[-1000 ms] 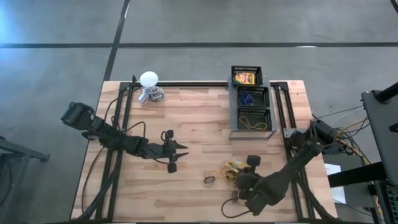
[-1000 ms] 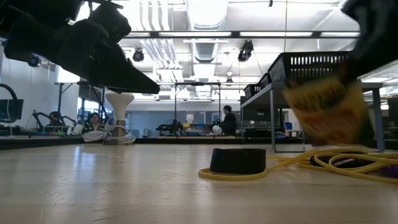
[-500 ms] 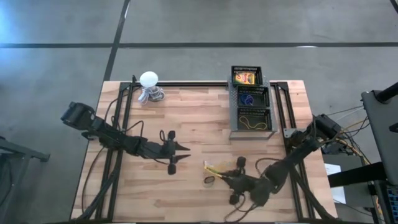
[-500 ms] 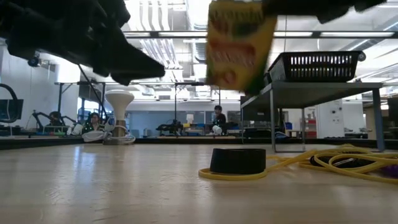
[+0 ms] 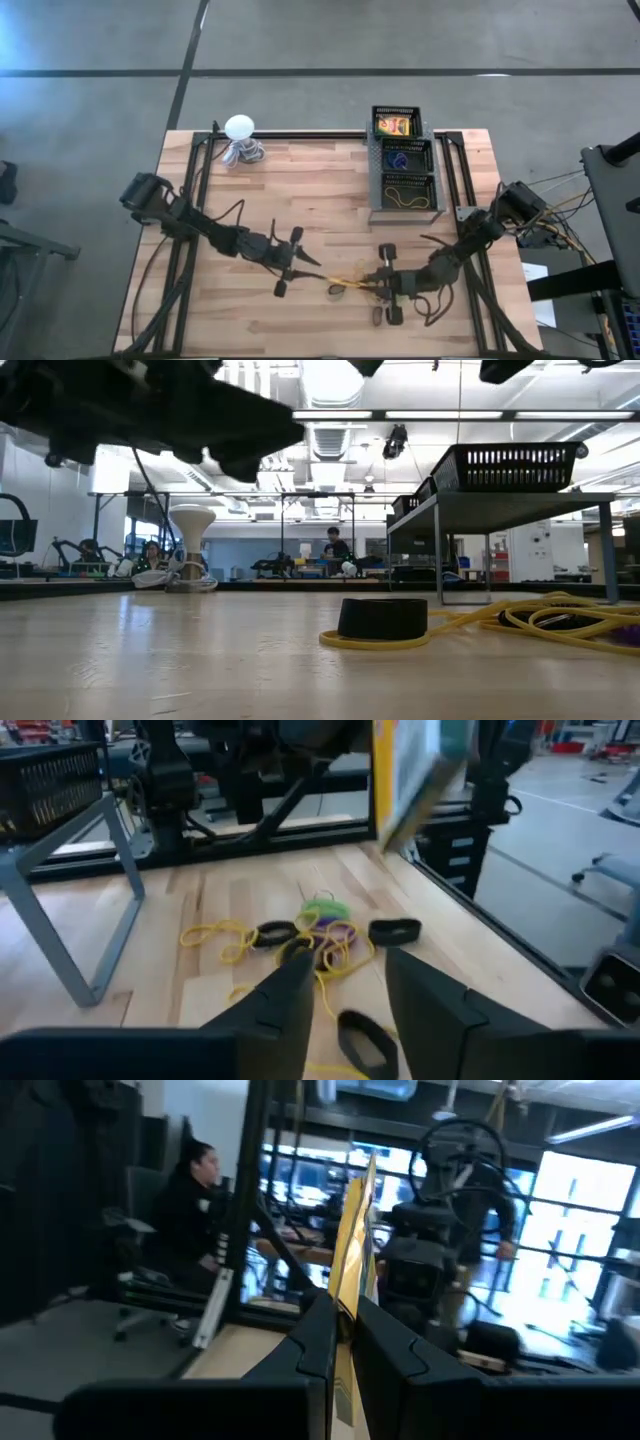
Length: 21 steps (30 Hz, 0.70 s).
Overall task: Pick & Place Office Desk Supplies
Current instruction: Put the crayon box into the top black bin on the shelf
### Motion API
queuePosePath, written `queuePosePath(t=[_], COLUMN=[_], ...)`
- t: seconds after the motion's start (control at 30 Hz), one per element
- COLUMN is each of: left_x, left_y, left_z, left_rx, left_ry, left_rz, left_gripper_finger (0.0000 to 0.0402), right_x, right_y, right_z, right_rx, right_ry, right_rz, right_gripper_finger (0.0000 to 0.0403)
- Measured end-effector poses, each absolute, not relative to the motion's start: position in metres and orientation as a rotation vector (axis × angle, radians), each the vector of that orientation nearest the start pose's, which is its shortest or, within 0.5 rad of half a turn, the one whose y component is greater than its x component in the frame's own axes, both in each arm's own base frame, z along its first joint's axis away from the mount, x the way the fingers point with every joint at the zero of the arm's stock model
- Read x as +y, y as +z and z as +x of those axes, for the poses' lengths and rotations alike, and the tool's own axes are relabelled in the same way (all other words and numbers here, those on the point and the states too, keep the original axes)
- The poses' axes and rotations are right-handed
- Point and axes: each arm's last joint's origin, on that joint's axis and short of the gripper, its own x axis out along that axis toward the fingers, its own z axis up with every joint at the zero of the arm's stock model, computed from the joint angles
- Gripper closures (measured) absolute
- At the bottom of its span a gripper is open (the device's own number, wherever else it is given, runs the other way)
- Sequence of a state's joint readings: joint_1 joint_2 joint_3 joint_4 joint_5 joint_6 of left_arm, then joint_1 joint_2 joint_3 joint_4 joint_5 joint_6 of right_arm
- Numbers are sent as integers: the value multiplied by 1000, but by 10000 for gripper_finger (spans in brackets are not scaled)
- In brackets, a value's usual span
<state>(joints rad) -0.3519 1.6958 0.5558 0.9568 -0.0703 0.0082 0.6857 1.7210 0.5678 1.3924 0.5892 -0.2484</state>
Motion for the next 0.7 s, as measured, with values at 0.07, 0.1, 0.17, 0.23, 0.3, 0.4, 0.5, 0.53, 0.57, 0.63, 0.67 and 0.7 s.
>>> queuePosePath(t=[0.07,0.1,0.17,0.23,0.3,0.4,0.5,0.53,0.57,0.63,0.67,0.7], left_x=[-106,-108,-110,-112,-113,-113,-115,-115,-115,-115,-115,-114], left_y=[152,153,155,159,160,162,165,166,167,168,168,168], left_z=[296,300,305,309,309,308,307,307,307,307,307,307], left_rx=[179,177,184,183,189,142,102,94,88,81,82,83], left_ry=[-280,-280,-285,-296,-299,-300,-305,-304,-304,-300,-296,-290], left_rz=[47,47,48,49,51,41,33,24,14,1,-4,-8], left_gripper_finger=[247,236,211,186,165,142,136,137,140,154,164,176], right_x=[179,178,178,178,178,177,176,176,176,176,176,176], right_y=[186,186,186,185,185,183,182,181,181,180,180,180], right_z=[245,245,245,245,245,244,243,243,244,244,244,244], right_rx=[-198,-195,-195,-192,-192,-183,-177,-173,-170,-166,-165,-163], right_ry=[66,57,56,57,57,59,58,58,57,56,55,53], right_rz=[-101,-101,-104,-108,-108,-107,-109,-112,-114,-115,-114,-114], right_gripper_finger=[381,381,381,381,381,381,381,381,381,381,381,381])
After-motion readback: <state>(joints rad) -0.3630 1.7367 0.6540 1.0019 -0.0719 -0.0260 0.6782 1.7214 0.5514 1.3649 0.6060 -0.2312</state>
